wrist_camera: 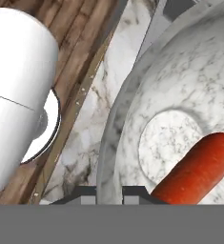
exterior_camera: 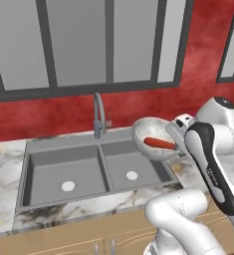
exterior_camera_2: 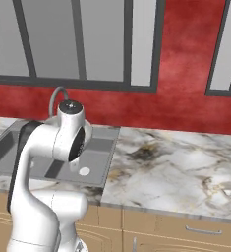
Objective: Pick the carrot from the cabinet and place it in the bowl. Then pick the bowl and place it in the sink. Then turn on the sink facuet.
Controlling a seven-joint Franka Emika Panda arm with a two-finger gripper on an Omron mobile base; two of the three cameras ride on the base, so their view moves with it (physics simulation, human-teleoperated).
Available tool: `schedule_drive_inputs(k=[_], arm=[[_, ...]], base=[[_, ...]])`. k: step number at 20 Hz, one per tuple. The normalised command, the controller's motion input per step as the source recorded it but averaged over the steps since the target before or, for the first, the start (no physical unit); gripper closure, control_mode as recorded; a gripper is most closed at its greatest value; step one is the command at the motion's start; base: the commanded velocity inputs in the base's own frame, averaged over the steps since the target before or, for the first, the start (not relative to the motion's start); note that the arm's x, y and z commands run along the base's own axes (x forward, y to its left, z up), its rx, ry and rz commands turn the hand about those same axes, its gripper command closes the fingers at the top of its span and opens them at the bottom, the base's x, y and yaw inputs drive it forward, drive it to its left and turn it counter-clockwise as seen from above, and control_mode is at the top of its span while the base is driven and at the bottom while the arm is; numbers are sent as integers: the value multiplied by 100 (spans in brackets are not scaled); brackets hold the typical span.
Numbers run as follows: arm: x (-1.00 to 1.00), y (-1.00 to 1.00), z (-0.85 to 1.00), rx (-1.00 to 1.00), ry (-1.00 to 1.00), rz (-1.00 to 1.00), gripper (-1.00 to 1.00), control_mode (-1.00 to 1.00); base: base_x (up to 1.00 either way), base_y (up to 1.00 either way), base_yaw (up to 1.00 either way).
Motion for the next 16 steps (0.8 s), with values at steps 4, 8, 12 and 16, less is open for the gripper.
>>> schedule_drive_inputs(k=[4,8,12,16], arm=[[51,2,-50,-22,0,18,100,-100],[45,4,-65,-21,-1,8,100,-100],[40,-4,-56,-6,0,5,100,-100],[61,0,-49,0,0,5,100,-100]], base=[[0,0,0],[0,0,0],[0,0,0],[0,0,0]])
